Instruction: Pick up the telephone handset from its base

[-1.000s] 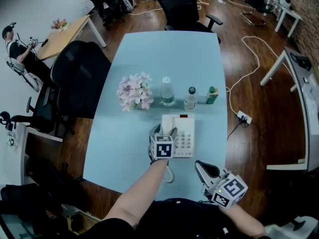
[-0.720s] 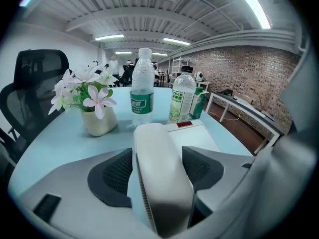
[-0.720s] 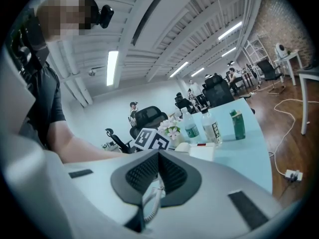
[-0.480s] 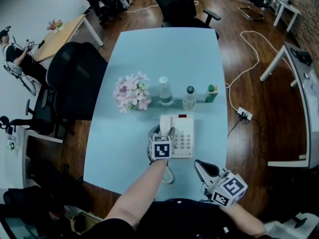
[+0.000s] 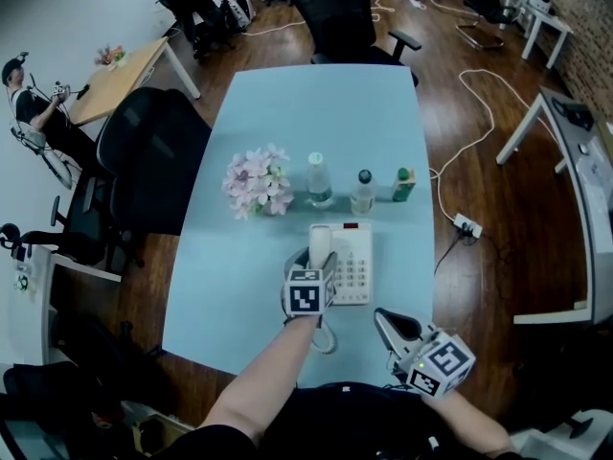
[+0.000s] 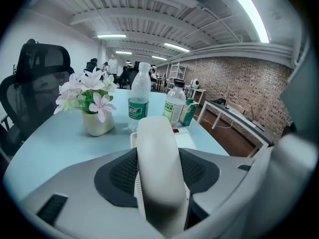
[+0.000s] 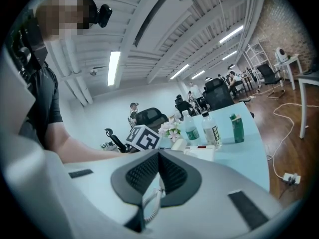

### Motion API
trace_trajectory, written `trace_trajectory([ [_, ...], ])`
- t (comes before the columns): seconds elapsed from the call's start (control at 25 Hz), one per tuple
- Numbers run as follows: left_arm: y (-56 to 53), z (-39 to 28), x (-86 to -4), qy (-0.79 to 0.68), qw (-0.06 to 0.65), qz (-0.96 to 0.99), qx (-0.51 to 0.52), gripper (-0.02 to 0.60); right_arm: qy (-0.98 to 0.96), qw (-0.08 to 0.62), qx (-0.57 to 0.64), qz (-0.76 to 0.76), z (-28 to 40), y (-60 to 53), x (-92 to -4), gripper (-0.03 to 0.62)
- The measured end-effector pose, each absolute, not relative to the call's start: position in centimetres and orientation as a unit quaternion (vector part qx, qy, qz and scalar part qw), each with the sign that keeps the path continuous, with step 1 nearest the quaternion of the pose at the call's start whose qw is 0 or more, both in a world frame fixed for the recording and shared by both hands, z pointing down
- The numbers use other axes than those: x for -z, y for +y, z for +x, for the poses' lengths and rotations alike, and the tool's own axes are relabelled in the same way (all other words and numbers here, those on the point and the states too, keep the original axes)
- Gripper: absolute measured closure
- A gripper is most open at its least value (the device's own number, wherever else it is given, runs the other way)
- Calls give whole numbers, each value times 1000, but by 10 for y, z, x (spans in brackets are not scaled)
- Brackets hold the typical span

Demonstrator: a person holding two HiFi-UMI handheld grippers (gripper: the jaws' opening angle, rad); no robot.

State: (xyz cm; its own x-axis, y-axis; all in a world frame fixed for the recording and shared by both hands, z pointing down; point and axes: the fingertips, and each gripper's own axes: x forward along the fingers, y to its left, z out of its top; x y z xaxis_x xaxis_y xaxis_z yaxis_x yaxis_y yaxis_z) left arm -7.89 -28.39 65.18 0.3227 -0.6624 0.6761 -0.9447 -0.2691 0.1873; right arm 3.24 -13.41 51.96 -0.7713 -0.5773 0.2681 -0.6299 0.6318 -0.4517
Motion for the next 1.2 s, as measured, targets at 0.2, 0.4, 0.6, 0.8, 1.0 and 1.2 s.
trace_trajectory([
  [0.2,-274,-86,-626,-531,278,770,-219,345,-903,47,-257,341,33,-126,-511,579],
  [0.4,-259,-90,-590,-523,262,790,-185,345,-905,48,-241,347,29,-114,-501,579],
  [0.6,-230,-94,-540,-501,241,819,-141,345,-906,43,-232,352,24,-103,-492,579],
  [0.8,-189,-99,-485,-443,228,864,-67,345,-903,28,-230,361,20,-98,-483,579],
  [1.0,-151,-113,-440,-398,215,892,-4,345,-909,25,-212,358,9,-89,-471,579],
  [1.2,-124,-125,-423,-387,201,900,7,345,-911,38,-190,364,-4,-76,-472,579],
])
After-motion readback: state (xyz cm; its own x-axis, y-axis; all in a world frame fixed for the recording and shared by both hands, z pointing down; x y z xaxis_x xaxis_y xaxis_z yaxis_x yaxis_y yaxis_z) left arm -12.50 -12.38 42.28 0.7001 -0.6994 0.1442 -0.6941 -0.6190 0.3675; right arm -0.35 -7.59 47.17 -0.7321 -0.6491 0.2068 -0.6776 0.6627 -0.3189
